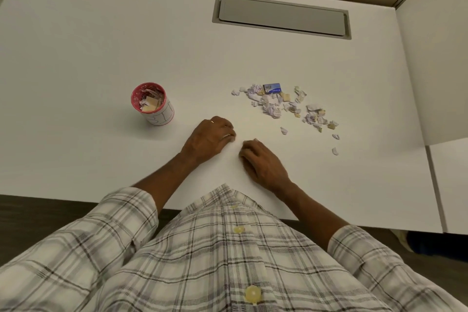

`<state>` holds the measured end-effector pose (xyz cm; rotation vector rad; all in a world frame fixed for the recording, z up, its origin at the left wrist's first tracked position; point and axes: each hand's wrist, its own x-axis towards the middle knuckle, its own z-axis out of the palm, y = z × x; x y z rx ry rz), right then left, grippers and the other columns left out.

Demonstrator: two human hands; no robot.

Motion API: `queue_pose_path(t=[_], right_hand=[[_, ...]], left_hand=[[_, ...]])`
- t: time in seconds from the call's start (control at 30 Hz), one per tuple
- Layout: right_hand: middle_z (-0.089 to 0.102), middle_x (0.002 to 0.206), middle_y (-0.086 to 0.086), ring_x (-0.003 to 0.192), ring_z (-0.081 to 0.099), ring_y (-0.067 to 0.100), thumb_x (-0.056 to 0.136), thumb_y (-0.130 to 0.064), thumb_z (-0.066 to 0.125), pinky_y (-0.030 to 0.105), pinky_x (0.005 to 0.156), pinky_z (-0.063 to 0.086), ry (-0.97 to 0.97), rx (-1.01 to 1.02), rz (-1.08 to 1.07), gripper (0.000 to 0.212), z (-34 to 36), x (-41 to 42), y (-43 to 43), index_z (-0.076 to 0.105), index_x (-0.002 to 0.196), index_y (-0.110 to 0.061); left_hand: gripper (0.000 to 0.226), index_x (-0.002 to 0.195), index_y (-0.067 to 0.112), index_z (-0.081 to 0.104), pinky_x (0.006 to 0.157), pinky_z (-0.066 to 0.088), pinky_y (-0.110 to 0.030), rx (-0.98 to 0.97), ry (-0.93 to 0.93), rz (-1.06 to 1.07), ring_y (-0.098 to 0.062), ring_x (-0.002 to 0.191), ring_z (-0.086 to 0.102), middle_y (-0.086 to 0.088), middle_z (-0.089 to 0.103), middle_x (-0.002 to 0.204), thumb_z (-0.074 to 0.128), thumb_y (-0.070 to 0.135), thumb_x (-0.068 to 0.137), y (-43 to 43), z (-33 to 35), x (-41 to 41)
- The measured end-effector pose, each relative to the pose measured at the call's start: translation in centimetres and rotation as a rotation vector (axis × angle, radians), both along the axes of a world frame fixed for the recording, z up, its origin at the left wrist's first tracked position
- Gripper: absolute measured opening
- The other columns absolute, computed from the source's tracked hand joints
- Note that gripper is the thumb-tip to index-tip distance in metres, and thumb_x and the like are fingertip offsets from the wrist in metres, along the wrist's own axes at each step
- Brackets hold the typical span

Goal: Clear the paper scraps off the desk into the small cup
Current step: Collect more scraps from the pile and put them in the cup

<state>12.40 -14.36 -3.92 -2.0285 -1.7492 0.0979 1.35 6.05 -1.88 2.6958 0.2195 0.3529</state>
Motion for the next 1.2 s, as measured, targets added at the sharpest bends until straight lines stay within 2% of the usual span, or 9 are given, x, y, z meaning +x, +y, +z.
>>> queue_pose_path(t=[0.2, 0.37, 0.47, 0.57, 0.7, 0.8, 0.97, 1.07, 1.2], right_hand=[[0.057, 0.134, 0.008, 0.127, 0.053, 0.025, 0.104, -0.028, 0.056, 0.041, 0.104, 0.050, 0.034, 0.036, -0.247, 0.025, 1.0, 4.5, -3.3, 0.064, 0.120, -0.010], [0.018, 0.169, 0.002, 0.157, 0.014, 0.024, 0.099, -0.051, 0.057, 0.041, 0.124, 0.016, 0.288, -0.203, -0.494, 0.070, 1.4, 5.2, -3.9, 0.030, 0.157, -0.024], [0.028, 0.166, 0.008, 0.157, 0.016, 0.028, 0.103, -0.039, 0.053, 0.051, 0.128, 0.018, 0.187, -0.234, -0.359, 0.055, 1.2, 3.4, -3.3, 0.042, 0.154, -0.019], [0.051, 0.153, 0.007, 0.149, 0.039, 0.024, 0.103, -0.016, 0.055, 0.047, 0.118, 0.041, 0.195, -0.170, -0.283, 0.037, 1.1, 1.4, -2.8, 0.061, 0.139, -0.014], [0.062, 0.143, 0.004, 0.138, 0.053, 0.022, 0.103, -0.021, 0.058, 0.044, 0.108, 0.052, 0.091, -0.157, -0.272, 0.030, 2.1, 1.8, -3.5, 0.069, 0.130, -0.014], [0.047, 0.156, 0.004, 0.149, 0.038, 0.024, 0.107, -0.040, 0.047, 0.048, 0.121, 0.037, 0.056, -0.269, -0.165, 0.047, 2.6, 2.7, -5.3, 0.050, 0.148, -0.018], [0.019, 0.169, 0.009, 0.158, 0.012, 0.024, 0.108, -0.028, 0.044, 0.040, 0.129, 0.016, 0.042, -0.323, -0.024, 0.061, 3.0, 3.5, -8.5, 0.017, 0.162, -0.020], [0.018, 0.168, 0.013, 0.156, 0.016, 0.030, 0.107, -0.015, 0.043, 0.042, 0.126, 0.026, 0.055, -0.306, -0.053, 0.059, 2.9, 2.9, -8.3, 0.021, 0.162, -0.018], [0.020, 0.168, 0.015, 0.154, 0.024, 0.033, 0.108, -0.014, 0.045, 0.044, 0.116, 0.040, 0.026, -0.299, -0.138, 0.054, 2.7, 2.0, -6.6, 0.029, 0.159, -0.019]], left_hand=[[0.021, 0.103, 0.021, 0.074, 0.085, 0.053, -0.037, -0.048, -0.044, 0.137, -0.014, 0.107, 0.062, 0.005, 0.068, 0.111, 0.066, 0.033, 0.088, 1.8, 0.6, -3.0], [0.074, 0.141, 0.033, 0.042, 0.093, 0.046, -0.041, 0.014, 0.178, 0.498, -0.018, 0.126, 0.044, 0.007, 0.042, 0.140, 0.056, 0.073, 0.081, 0.5, 1.7, -4.4], [0.095, 0.152, 0.031, 0.027, 0.094, 0.049, -0.045, -0.151, 0.366, 0.532, -0.027, 0.130, 0.037, -0.002, 0.031, 0.145, 0.064, 0.072, 0.075, -0.6, 2.0, -4.1], [0.086, 0.151, 0.031, 0.032, 0.098, 0.048, -0.043, -0.319, 0.399, 0.542, -0.026, 0.131, 0.035, -0.002, 0.028, 0.143, 0.072, 0.056, 0.079, -1.6, 2.0, -3.4], [0.048, 0.134, 0.027, 0.049, 0.082, 0.051, -0.025, -0.448, 0.305, 0.580, -0.005, 0.102, 0.052, 0.001, 0.043, 0.129, 0.067, 0.036, 0.091, -2.4, 1.9, -2.1], [0.027, 0.110, 0.028, 0.053, 0.065, 0.053, -0.024, -0.439, 0.214, 0.571, 0.002, 0.076, 0.064, 0.003, 0.053, 0.108, 0.061, 0.043, 0.089, -3.1, 2.5, -1.5], [0.014, 0.095, 0.035, 0.053, 0.074, 0.050, -0.031, -0.317, 0.273, 0.448, -0.013, 0.091, 0.067, 0.001, 0.055, 0.108, 0.047, 0.046, 0.088, -3.5, 2.8, -1.4], [0.035, 0.131, 0.038, 0.054, 0.105, 0.045, -0.046, -0.306, 0.340, 0.362, -0.027, 0.125, 0.055, -0.003, 0.043, 0.146, 0.047, 0.033, 0.097, -3.7, 2.8, -1.2], [0.063, 0.155, 0.034, 0.025, 0.096, 0.050, -0.043, -0.082, 0.506, 0.322, -0.032, 0.132, 0.040, 0.000, 0.001, 0.166, 0.048, 0.011, 0.101, -4.1, 3.8, -0.2]])
